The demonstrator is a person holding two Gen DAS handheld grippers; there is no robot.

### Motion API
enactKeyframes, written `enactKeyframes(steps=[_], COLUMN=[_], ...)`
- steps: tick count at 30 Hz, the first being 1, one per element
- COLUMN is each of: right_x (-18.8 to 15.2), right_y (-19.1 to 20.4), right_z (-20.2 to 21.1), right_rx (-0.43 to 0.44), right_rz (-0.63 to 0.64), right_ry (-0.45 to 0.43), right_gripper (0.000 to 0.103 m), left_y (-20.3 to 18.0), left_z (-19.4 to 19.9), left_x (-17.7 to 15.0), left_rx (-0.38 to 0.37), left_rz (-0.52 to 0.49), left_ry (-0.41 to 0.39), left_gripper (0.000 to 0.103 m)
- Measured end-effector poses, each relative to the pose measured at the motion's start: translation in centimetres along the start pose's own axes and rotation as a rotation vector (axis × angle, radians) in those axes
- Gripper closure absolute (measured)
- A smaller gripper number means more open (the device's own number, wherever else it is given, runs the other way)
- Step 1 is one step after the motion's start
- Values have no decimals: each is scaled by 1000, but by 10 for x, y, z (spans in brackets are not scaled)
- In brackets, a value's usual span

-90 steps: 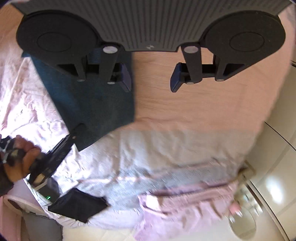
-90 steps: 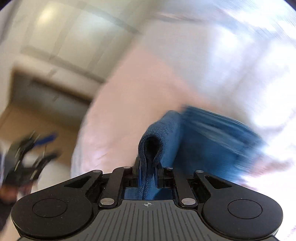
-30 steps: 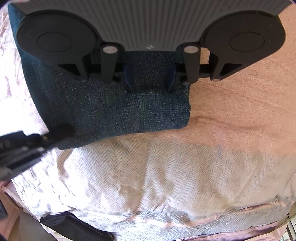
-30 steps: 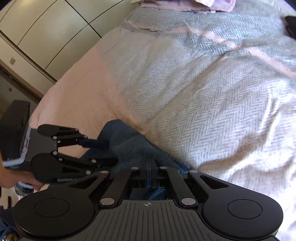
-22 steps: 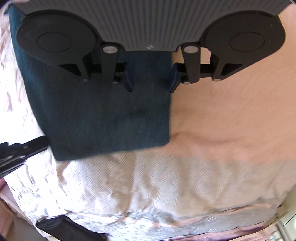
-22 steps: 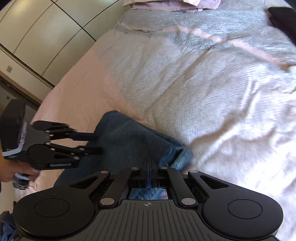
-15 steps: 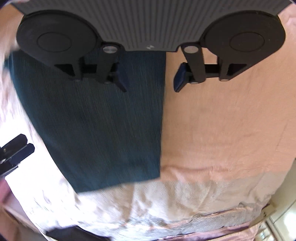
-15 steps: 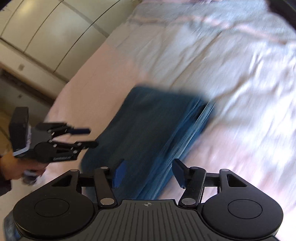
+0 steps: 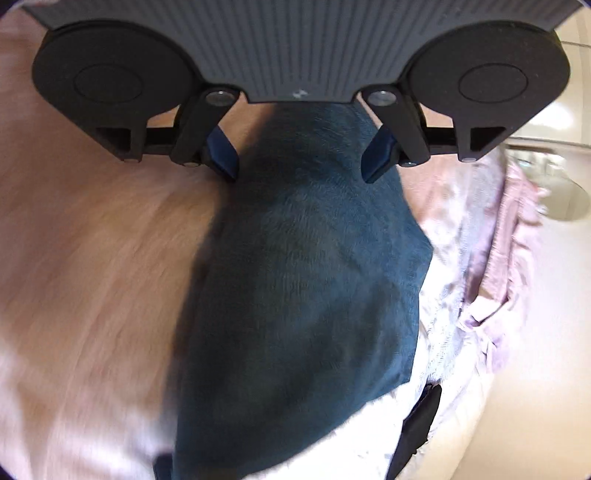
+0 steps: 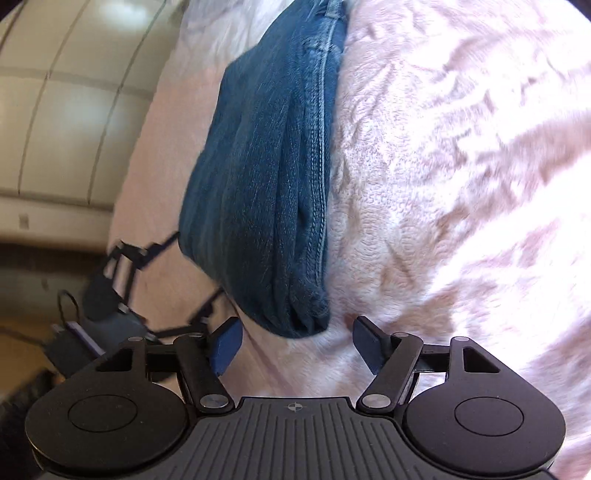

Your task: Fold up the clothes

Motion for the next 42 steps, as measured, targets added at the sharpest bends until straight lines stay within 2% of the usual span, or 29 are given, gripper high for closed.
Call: enactKeyframes(steps=[2, 3, 5, 6, 7, 8, 9, 12, 16, 20, 23, 26, 27, 33, 36, 38, 39, 42], right_x=[-2, -2, 0, 2, 6, 10, 13, 26, 59, 109, 153, 166, 168, 182, 189, 194, 193, 183], right_y=[2, 3, 5, 4, 0, -3, -5, -8, -21, -46, -63, -86, -93, -140, -164, -179, -188, -214], right_z=[-9, -14, -22, -24, -24, -23, -21, -2, 46, 105, 141, 148, 148, 154, 157, 159, 159, 161], right_rx=[29, 42, 57, 58, 56, 54, 57, 70, 63, 42, 7, 12, 17, 47, 61, 71, 90, 179], right_rz=[-22, -30, -42, -55, -76, -97, -105, -46, 77, 235, 348, 384, 391, 435, 457, 471, 467, 439], right_ry=[-37, -53, -76, -81, -83, -85, -76, -27, 51, 141, 203, 170, 154, 58, 10, -23, -46, -140], right_gripper=[33, 33, 34, 34, 38, 61, 70, 78, 78, 79, 79, 78, 78, 77, 77, 72, 68, 64], left_y=[3, 5, 8, 7, 8, 8, 9, 9, 2, -10, -14, -16, -19, -48, -60, -68, -75, -96], left_z=[-14, -19, -23, -23, -22, -19, -13, 14, 68, 115, 124, 115, 110, 80, 76, 74, 73, 71], left_x=[-5, -7, -7, -5, -3, 0, 3, 23, 78, 172, 254, 324, 339, 374, 368, 365, 366, 371], left_rx=[29, 24, 1, 2, 6, 10, 14, 19, -28, -95, -110, -86, -77, -36, -5, 19, 44, 120], left_rz=[4, 24, 57, 66, 84, 102, 119, 160, 254, 393, 507, 599, 619, 665, 681, 685, 671, 623], left_ry=[34, 46, 53, 60, 64, 68, 72, 86, 113, 144, 157, 151, 144, 88, 0, -53, -63, -72], left_gripper=[37, 42, 54, 63, 69, 71, 74, 78, 80, 82, 83, 83, 83, 82, 80, 79, 78, 77])
Point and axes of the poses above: each gripper's, at about its wrist camera, not at the fingertips, and z roughly against the way its jaws point, y to its left, x to its top, the point moved 2 cm from there along -z, roughly the way its jaws point, and after that the axes turned 7 degrees about -x, right-handed, at the moved point
